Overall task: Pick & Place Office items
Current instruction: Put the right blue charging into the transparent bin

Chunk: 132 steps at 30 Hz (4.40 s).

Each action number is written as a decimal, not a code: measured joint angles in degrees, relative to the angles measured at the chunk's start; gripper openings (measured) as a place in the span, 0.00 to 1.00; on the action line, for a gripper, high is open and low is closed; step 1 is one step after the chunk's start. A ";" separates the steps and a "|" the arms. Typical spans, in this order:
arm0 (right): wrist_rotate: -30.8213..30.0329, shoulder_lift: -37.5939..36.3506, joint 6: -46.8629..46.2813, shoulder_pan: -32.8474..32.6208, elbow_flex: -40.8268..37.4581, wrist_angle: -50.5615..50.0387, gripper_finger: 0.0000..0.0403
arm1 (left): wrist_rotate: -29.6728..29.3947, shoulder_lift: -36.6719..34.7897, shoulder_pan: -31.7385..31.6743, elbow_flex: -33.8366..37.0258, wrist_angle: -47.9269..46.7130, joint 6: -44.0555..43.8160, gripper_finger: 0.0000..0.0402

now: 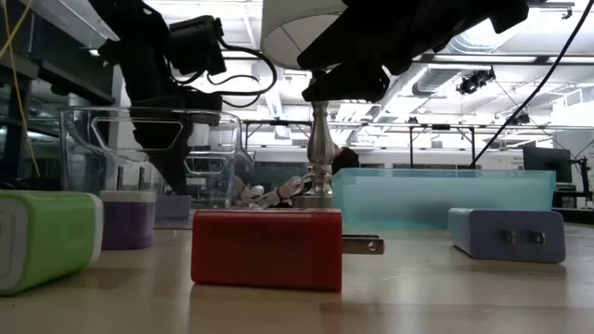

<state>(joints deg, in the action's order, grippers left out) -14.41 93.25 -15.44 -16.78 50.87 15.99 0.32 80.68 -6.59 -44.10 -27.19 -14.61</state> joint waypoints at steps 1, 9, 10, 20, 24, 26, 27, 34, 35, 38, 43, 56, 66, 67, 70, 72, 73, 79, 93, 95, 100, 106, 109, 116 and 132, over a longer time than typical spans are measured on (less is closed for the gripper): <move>0.00 0.00 0.01 0.00 0.00 0.00 0.78 | 0.00 0.00 0.00 0.00 0.19 0.00 0.68; 0.02 0.00 0.00 0.00 0.02 0.01 0.78 | 0.02 -0.13 0.00 -0.07 0.67 1.31 0.68; 0.02 0.00 0.00 0.00 0.02 0.00 0.78 | 0.02 -0.41 0.00 -0.07 0.65 1.32 0.68; 0.02 0.00 0.00 0.00 0.07 -0.16 0.78 | 0.05 -7.33 0.02 -3.27 0.75 3.82 0.68; 0.04 0.00 0.02 0.00 0.07 -1.31 0.78 | 2.20 -11.21 0.53 -3.34 0.74 3.80 0.68; 0.04 0.00 0.06 0.00 0.07 -2.85 0.78 | 3.00 -12.96 1.57 -3.34 0.70 3.80 0.68; 0.06 0.00 0.07 0.00 0.07 -3.64 0.78 | 3.20 -13.66 2.33 -3.34 0.83 3.82 0.68; 2.63 0.00 0.17 0.00 0.07 -10.08 0.78 | 3.21 -17.21 8.29 -3.34 3.12 4.76 0.68; 3.94 0.00 0.17 0.00 0.07 -11.08 0.78 | 3.19 -17.46 9.18 -3.34 4.08 4.76 0.68; 7.73 0.00 0.02 0.00 0.07 -13.44 0.78 | 3.19 -17.97 11.85 -3.34 7.22 4.79 0.68; 10.39 -0.02 0.13 -0.23 0.07 -15.32 0.78 | 3.19 -17.94 15.16 -3.34 11.53 4.81 0.68; 10.73 -5.60 13.77 -4.18 0.09 -27.40 0.78 | 3.00 -17.91 17.42 -3.34 12.14 3.64 0.68; 14.55 -6.82 27.39 -7.24 0.07 -30.09 0.78 | 2.58 -17.90 17.22 -3.32 14.36 4.20 0.68; 14.41 -6.82 28.04 -7.43 0.07 -30.10 0.78 | 2.58 -17.90 17.22 -3.32 14.59 4.19 0.68; 13.21 -6.80 28.80 -7.69 0.07 -29.69 0.78 | 2.58 -17.90 17.22 -3.32 14.78 4.13 0.68; 12.59 -6.80 28.46 -7.98 0.14 -29.78 0.78 | 2.58 -17.90 17.22 -3.32 14.80 4.13 0.68; 12.63 -6.80 28.09 -8.15 0.30 -29.90 0.78 | 2.59 -17.90 17.22 -3.32 14.82 4.13 0.68; 14.82 -6.80 26.10 -9.57 4.02 -36.81 0.78 | 2.60 -17.90 17.22 -3.32 14.83 4.13 0.68; 14.92 -3.22 45.41 -12.43 9.40 -41.88 0.78 | 2.62 -17.90 17.22 -3.32 14.83 4.13 0.68; 17.88 -0.93 47.32 -12.15 9.54 -42.65 0.78 | 2.62 -17.90 17.22 -3.32 14.86 4.13 0.68; 23.86 6.16 51.73 -10.89 14.19 -48.68 0.76 | 2.62 -17.88 17.22 -3.30 15.23 4.13 0.68; 22.67 11.28 56.19 -9.84 19.97 -53.88 0.70 | 2.62 -17.88 17.22 -3.28 16.78 4.13 0.68; 23.50 11.99 56.25 -9.08 20.41 -54.45 0.67 | 2.62 -17.88 17.22 -3.28 17.60 4.13 0.68; 22.36 12.24 56.23 -8.52 20.44 -54.61 0.64 | 2.62 -17.88 17.22 -3.28 18.64 4.14 0.68; 20.42 12.81 56.23 -7.79 20.44 -54.12 0.64 | 2.62 -17.88 17.22 -3.28 18.72 4.13 0.68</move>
<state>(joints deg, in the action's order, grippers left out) 6.00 106.06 40.78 -24.56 71.31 -38.14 2.94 62.81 10.63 -47.37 -8.47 -10.48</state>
